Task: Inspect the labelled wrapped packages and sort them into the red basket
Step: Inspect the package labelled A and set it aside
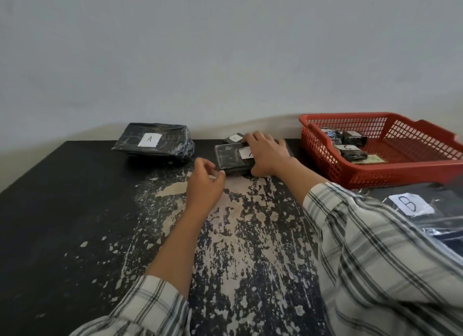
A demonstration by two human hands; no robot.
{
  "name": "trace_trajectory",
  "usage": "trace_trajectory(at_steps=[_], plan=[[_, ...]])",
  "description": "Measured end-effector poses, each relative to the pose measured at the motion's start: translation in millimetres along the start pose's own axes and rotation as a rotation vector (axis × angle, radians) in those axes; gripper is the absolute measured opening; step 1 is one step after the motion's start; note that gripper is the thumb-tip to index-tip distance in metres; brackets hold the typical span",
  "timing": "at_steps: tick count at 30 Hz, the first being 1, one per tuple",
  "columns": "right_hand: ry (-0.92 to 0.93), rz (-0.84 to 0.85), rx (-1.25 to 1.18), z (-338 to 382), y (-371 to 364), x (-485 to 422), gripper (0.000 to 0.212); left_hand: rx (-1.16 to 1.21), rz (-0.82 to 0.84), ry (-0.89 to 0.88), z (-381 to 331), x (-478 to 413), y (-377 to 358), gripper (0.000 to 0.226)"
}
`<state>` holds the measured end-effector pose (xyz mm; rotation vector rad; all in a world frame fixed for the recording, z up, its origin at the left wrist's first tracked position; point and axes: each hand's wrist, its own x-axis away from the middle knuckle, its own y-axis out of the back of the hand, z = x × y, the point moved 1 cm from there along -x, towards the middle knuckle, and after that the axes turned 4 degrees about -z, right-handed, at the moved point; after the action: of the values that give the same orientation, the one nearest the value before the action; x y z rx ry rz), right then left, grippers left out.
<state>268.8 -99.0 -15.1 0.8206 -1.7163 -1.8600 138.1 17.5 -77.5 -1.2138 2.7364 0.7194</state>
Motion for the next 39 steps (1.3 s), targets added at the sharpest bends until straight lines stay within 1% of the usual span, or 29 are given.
trace_trajectory(at_steps=[3, 6, 9, 12, 15, 18, 20, 21, 23, 27, 30, 32, 36, 39], plan=[[0.016, -0.112, -0.036, 14, 16, 16, 0.083, 0.132, -0.059, 0.049, -7, 0, 5, 0.041], [0.047, -0.232, -0.103, 27, 42, 31, 0.085, 0.351, -0.050, 0.109, -29, 4, 13, 0.054], [0.111, -0.371, -0.162, 37, 72, 45, 0.086, 0.642, -0.039, 0.144, -60, 11, 22, 0.050], [0.144, -0.464, -0.221, 40, 96, 56, 0.091, 0.910, -0.082, 0.149, -92, 17, 30, 0.042], [0.117, -0.520, -0.422, 34, 114, 69, 0.103, 1.004, -0.098, 0.095, -118, 19, 39, 0.040], [-0.023, -0.664, -0.733, 21, 123, 85, 0.101, 0.982, -0.064, 0.044, -136, 23, 43, 0.042], [-0.105, -0.768, -0.885, 13, 124, 95, 0.097, 0.966, -0.030, 0.021, -143, 27, 44, 0.041], [-0.121, -0.785, -0.962, 9, 124, 99, 0.097, 0.956, -0.015, 0.008, -145, 29, 43, 0.041], [-0.128, -0.766, -1.065, 1, 123, 105, 0.100, 0.938, -0.002, -0.013, -147, 31, 42, 0.041], [-0.146, -0.754, -1.114, -11, 117, 107, 0.104, 0.955, 0.003, -0.003, -145, 31, 39, 0.038], [-0.165, -0.761, -1.139, -13, 108, 105, 0.102, 0.908, -0.016, 0.004, -142, 28, 37, 0.035], [-0.159, -0.758, -1.128, -13, 103, 103, 0.104, 0.812, -0.054, -0.004, -137, 24, 37, 0.032], [-0.157, -0.753, -1.065, -11, 96, 98, 0.112, 0.491, -0.160, -0.128, -134, 19, 45, 0.041], [-0.170, -0.773, -1.049, -8, 91, 95, 0.115, 0.433, -0.177, -0.162, -137, 22, 51, 0.039]])
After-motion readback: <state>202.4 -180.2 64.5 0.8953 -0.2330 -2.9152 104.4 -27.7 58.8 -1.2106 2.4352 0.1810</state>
